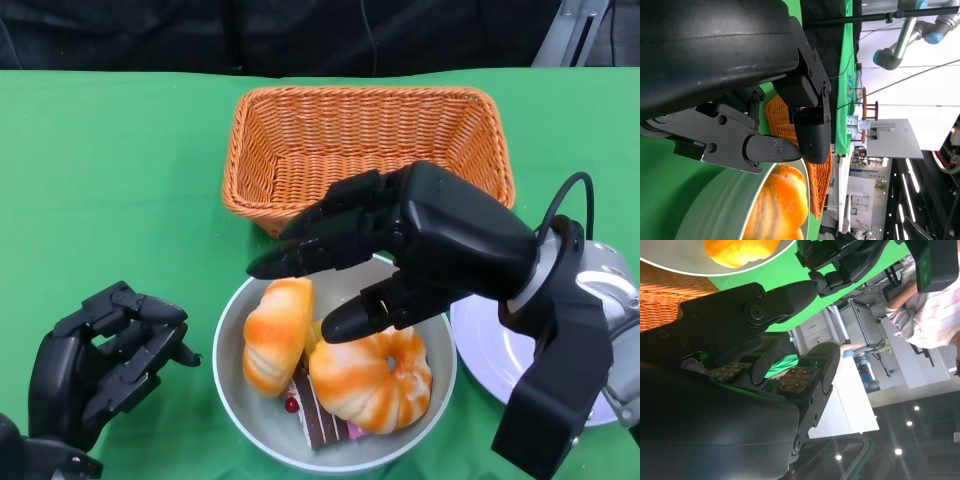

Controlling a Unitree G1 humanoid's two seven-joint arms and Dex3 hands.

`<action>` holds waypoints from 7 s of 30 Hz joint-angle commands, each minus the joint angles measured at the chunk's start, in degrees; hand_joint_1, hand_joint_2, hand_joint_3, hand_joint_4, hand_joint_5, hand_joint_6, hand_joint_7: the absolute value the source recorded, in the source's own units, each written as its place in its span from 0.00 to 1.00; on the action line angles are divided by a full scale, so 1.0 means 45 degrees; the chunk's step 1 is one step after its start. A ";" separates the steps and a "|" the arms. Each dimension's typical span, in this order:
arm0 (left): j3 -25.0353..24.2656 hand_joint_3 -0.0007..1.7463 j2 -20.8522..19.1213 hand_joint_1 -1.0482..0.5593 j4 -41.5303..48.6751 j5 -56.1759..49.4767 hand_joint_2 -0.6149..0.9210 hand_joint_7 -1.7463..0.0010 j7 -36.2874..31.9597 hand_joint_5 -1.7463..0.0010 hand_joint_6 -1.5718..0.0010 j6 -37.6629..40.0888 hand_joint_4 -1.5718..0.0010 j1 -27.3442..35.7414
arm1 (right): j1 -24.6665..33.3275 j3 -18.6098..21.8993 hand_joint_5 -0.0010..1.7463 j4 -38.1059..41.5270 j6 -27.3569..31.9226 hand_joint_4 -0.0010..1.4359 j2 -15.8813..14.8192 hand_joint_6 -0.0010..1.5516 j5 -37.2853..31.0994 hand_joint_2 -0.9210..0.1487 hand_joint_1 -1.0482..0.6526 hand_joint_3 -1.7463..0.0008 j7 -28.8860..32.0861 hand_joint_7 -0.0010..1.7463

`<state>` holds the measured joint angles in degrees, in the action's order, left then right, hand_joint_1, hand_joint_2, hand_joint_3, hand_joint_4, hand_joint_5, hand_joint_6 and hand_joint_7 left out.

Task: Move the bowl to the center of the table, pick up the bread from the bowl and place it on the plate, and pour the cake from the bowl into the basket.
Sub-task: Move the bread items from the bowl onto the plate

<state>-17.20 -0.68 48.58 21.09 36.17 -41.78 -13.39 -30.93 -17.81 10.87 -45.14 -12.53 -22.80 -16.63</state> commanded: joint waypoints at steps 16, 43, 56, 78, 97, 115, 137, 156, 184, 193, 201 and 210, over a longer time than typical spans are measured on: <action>-0.0256 0.14 -0.0100 0.52 0.0299 0.0061 1.00 0.45 -0.0026 0.24 0.40 -0.0238 0.47 -0.0247 | -0.0196 0.0020 0.10 -0.0043 -0.0129 0.55 -0.0191 0.49 -0.0074 0.08 0.28 1.00 0.0237 0.00; -0.0031 0.10 0.0222 0.45 -0.0256 0.0086 1.00 1.00 -0.0674 0.85 0.37 0.0216 0.31 0.0038 | -0.0521 -0.0439 0.07 0.0407 -0.0936 0.52 -0.0156 0.48 -0.1728 0.13 0.27 1.00 0.1336 0.00; 0.0732 0.14 -0.0211 0.33 -0.1751 -0.1558 1.00 1.00 -0.2027 0.98 0.41 0.1178 0.32 0.0755 | -0.0719 -0.0786 0.04 0.0906 -0.1377 0.52 -0.0127 0.49 -0.2888 0.14 0.24 1.00 0.2250 0.00; 0.1056 0.04 -0.0674 0.37 -0.1232 -0.1767 1.00 0.99 -0.3447 0.48 0.24 -0.0029 0.42 0.0394 | -0.0925 -0.1470 0.02 0.2249 -0.2040 0.55 -0.0081 0.49 -0.3936 0.10 0.24 1.00 0.3789 0.00; 0.0100 0.01 -0.0205 0.41 -0.0943 0.0939 1.00 0.36 -0.1182 0.16 0.48 0.0723 0.47 -0.0168 | -0.0921 -0.1872 0.02 0.2922 -0.2150 0.59 -0.0098 0.50 -0.4832 0.09 0.25 1.00 0.4965 0.00; -0.0746 0.00 0.0091 0.36 -0.0716 0.2000 0.99 0.55 0.0799 0.13 0.38 0.0723 0.51 -0.0517 | -0.0992 -0.2437 0.01 0.3091 -0.1532 0.60 -0.0247 0.52 -0.6357 0.07 0.27 0.99 0.6441 0.00; -0.0704 0.07 0.0354 0.49 -0.1166 0.1584 1.00 0.53 0.0074 0.18 0.40 0.0550 0.51 -0.0418 | -0.1460 -0.3610 0.03 0.4643 -0.1099 0.67 -0.0193 0.56 -0.7695 0.10 0.31 1.00 0.8967 0.01; -0.0655 0.10 0.0364 0.52 -0.1505 0.1012 1.00 0.55 -0.0641 0.27 0.35 0.0146 0.47 -0.0231 | -0.1670 -0.4822 0.03 0.5473 0.0396 0.65 0.0038 0.58 -0.8334 0.08 0.33 0.99 1.0133 0.00; -0.0692 0.15 0.0448 0.55 -0.1165 0.1007 1.00 0.41 -0.0883 0.25 0.43 -0.0779 0.45 -0.0411 | -0.2251 -0.6214 0.23 0.7377 0.1562 0.77 0.0048 0.73 -0.8367 0.05 0.40 1.00 0.9967 0.01; -0.0617 0.16 0.0378 0.55 -0.1163 0.0762 1.00 0.40 -0.1012 0.25 0.43 -0.0876 0.45 -0.0352 | -0.2276 -0.6295 0.41 0.7659 0.1261 0.67 0.0079 0.75 -0.7677 0.02 0.42 1.00 0.9353 0.00; -0.0623 0.17 0.0389 0.55 -0.1029 0.0802 1.00 0.39 -0.0916 0.25 0.44 -0.0958 0.46 -0.0396 | -0.2334 -0.6405 0.59 0.8265 0.0797 0.58 0.0240 0.77 -0.7665 0.02 0.45 0.99 1.0700 0.01; -0.0603 0.16 0.0386 0.54 -0.0990 0.0825 1.00 0.40 -0.0936 0.25 0.44 -0.0861 0.46 -0.0381 | -0.2778 -0.6634 0.66 0.9037 0.0479 0.55 0.0455 0.77 -0.8054 0.00 0.46 0.94 1.3117 0.01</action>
<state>-19.87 1.75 43.92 24.86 32.10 -45.33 -15.25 -43.65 -46.55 49.71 -43.00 -9.65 -57.60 42.65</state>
